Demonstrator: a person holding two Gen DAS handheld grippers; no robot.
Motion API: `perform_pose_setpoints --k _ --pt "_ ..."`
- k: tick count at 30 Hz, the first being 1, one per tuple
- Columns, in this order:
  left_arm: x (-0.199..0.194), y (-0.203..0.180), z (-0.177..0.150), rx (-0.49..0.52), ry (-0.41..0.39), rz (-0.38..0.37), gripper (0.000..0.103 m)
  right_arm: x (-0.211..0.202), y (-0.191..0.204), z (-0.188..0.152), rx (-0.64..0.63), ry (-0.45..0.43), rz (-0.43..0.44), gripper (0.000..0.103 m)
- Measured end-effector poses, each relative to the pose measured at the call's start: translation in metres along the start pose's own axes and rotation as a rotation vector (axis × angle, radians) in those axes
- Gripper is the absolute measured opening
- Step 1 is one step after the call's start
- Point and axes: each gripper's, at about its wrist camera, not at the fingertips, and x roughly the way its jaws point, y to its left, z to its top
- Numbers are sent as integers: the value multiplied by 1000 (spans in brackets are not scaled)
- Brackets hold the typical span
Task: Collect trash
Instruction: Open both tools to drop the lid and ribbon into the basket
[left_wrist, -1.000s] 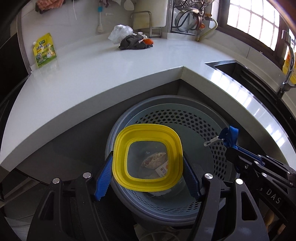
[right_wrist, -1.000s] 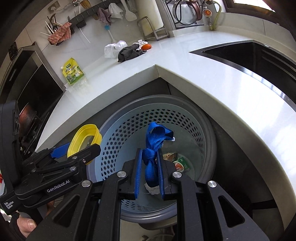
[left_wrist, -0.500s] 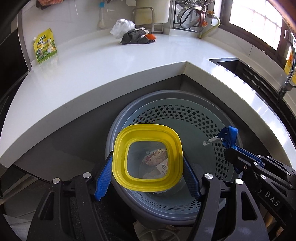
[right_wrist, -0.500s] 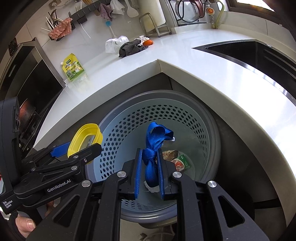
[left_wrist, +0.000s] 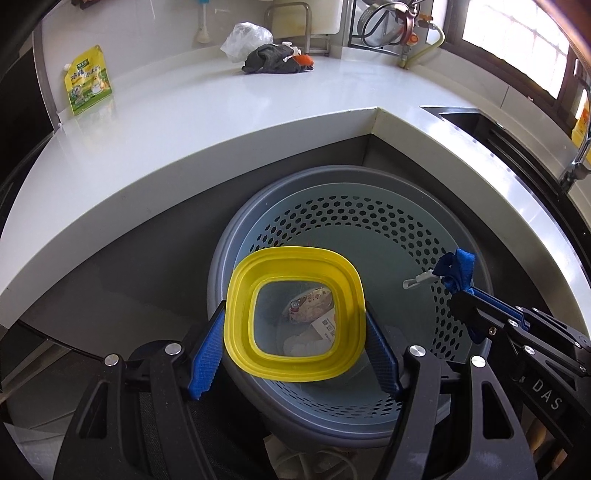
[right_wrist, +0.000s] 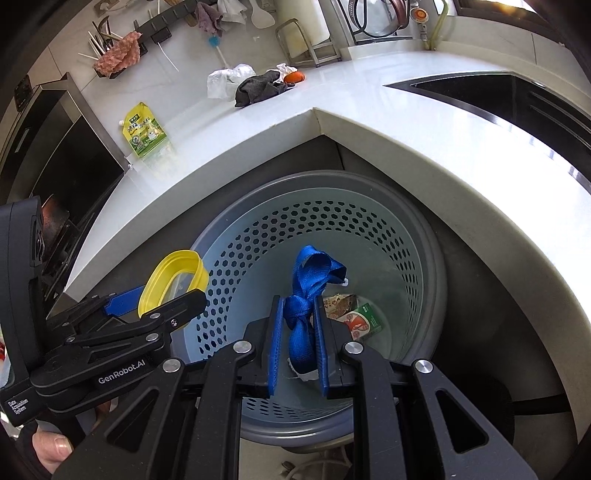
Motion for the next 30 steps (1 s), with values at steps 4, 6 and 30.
perform_pose_setpoints --k 4,6,30 --pt "0 0 0 2 1 -1 68 0 0 0 -1 -3 0 17" --pt "0 -1 -1 3 1 -3 68 0 -1 0 -1 -3 1 17" --pt "3 3 0 -20 20 -9 76 -13 -5 2 32 -39 -5 49"
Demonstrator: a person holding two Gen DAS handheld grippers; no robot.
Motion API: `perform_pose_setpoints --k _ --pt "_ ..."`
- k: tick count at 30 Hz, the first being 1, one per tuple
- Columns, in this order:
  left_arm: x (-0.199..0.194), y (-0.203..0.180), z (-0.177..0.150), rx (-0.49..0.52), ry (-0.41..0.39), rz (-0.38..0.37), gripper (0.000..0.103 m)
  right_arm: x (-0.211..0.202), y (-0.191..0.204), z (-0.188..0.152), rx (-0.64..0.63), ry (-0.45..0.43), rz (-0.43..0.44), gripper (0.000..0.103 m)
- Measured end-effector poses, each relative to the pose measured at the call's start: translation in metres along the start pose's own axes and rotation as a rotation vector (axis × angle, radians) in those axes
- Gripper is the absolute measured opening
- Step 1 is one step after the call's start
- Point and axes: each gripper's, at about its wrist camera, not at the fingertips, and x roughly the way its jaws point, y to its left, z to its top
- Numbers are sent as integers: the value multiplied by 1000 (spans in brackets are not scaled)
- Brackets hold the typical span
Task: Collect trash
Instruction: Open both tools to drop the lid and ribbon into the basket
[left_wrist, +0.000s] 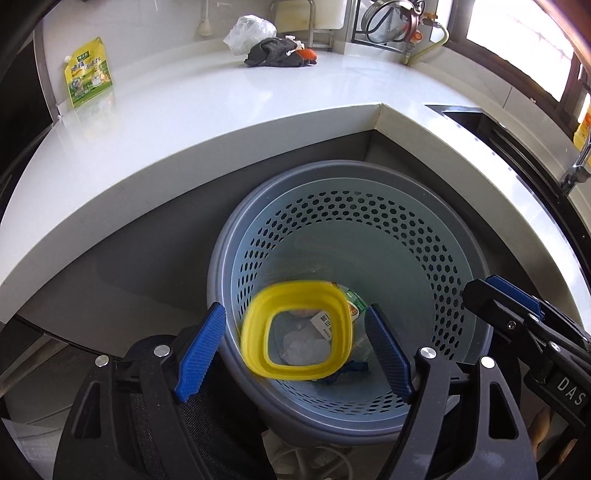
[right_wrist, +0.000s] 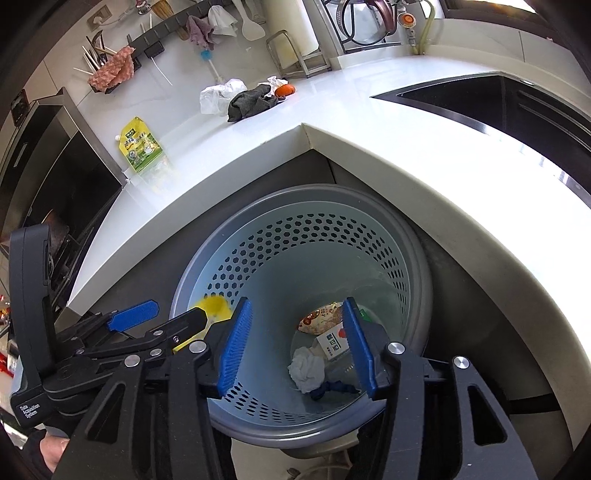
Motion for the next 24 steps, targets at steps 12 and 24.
perform_pose_setpoints --k 12,24 --pt "-8 9 3 -24 -29 -1 84 -7 2 3 -7 -16 -12 61" --pt "-30 17 7 -29 -72 -1 87 -31 15 13 -31 -62 -25 65"
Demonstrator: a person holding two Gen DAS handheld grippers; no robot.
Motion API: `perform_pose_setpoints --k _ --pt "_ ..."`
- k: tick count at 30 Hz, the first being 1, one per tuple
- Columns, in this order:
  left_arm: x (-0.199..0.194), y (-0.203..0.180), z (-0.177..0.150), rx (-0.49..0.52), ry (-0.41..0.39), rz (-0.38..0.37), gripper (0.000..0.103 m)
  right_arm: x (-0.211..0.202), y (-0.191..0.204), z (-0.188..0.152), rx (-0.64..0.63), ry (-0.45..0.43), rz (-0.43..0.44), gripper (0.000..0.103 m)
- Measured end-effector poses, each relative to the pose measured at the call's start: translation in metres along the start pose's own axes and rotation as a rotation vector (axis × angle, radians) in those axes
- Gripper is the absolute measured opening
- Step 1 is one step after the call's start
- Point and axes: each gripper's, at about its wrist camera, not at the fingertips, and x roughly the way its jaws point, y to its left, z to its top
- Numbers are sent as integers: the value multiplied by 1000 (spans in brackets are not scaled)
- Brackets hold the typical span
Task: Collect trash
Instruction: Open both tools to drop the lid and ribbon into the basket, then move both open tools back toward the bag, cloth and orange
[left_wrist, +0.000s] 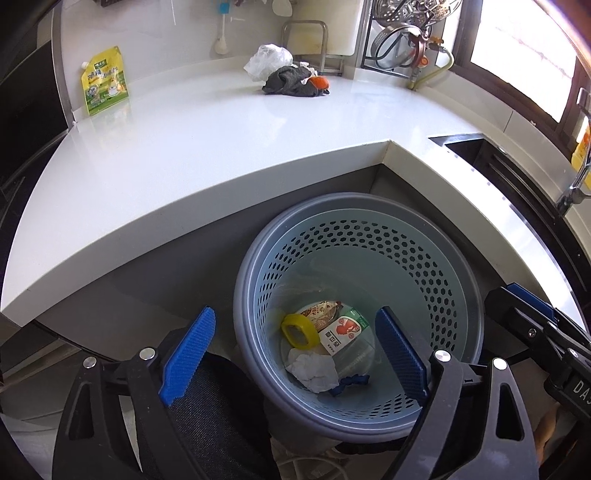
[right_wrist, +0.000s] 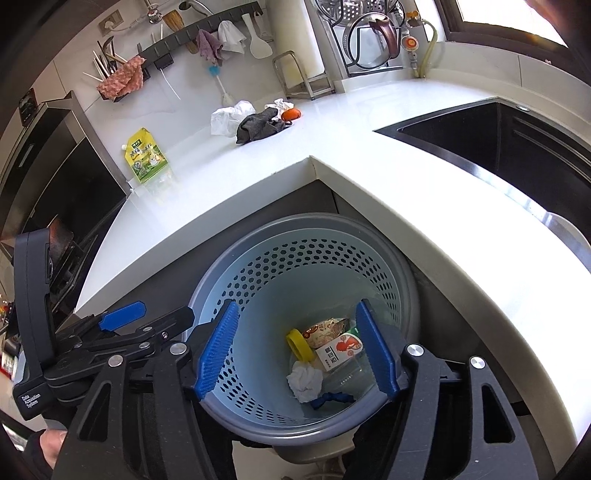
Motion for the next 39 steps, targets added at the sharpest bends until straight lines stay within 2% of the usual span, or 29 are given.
perform_pose_setpoints --k 9,13,17,23,28,39 --pt "-17 3 9 -4 -17 -63 87 -12 -2 14 -8 -33 -36 67" --pt "-26 8 19 1 -32 -81 87 -19 -2 19 -7 -73 -49 67" --pt "-38 8 27 48 -83 -42 91 -25 -4 24 19 -99 -37 69" --pt "-35 18 47 13 -104 -53 92 -16 -5 39 24 -100 -23 69" --pt "-27 23 66 22 -133 4 92 -4 -3 61 3 -115 -9 69" --pt "3 45 141 -9 -182 47 94 44 16 131 -112 -81 22 71"
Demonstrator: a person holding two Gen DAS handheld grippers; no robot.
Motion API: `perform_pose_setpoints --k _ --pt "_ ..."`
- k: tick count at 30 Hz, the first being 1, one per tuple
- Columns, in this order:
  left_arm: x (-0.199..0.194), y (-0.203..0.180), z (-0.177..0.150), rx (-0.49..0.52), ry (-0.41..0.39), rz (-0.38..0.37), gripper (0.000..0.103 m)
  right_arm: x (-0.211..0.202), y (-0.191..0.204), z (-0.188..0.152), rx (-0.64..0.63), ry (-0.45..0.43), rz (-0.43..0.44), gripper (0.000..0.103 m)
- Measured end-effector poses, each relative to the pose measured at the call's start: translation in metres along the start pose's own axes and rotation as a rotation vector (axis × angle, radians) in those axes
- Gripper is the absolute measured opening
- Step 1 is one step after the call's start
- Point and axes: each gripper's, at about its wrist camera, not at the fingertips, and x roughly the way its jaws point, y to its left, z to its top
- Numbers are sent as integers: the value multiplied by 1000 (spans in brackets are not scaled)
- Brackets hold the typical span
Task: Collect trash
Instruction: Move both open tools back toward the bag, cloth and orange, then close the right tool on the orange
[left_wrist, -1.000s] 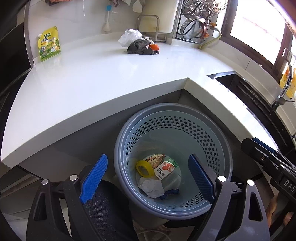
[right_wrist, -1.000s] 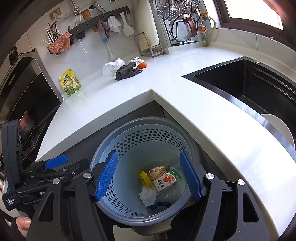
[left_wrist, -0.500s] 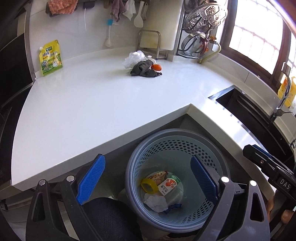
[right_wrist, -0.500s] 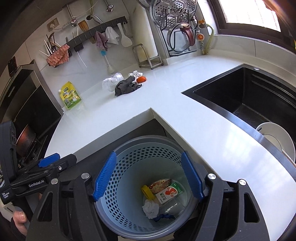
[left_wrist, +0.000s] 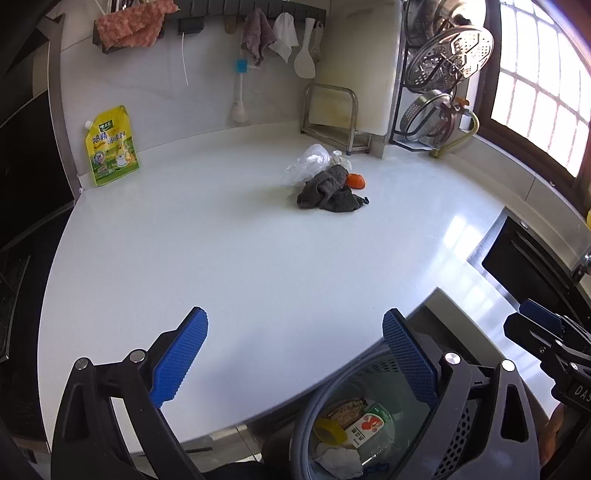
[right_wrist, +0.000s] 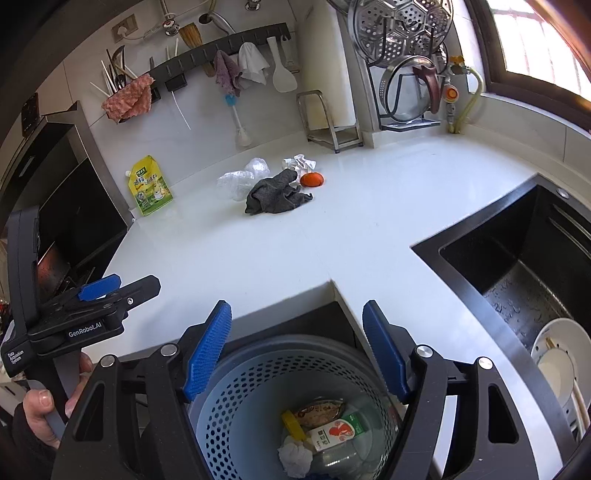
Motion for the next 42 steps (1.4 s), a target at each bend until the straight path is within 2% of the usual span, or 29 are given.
perform_pose_setpoints --k 6,11,16,23,28,34,42 --pt "32 10 31 -8 -4 10 94 35 -6 41 -22 23 15 71" --pt "57 14 55 8 -32 63 94 66 -7 73 -53 44 20 71" --pt "81 11 81 16 -45 56 94 96 -6 100 -81 53 16 71" --pt "119 14 112 -22 -14 38 94 137 -17 128 -76 59 5 71" --pt "137 10 126 13 -32 63 94 173 -28 149 -59 100 29 71" --pt "160 6 140 35 -11 67 94 217 -35 167 -82 148 5 71" --pt "185 -2 156 74 -13 69 94 254 -41 177 -91 200 -14 71"
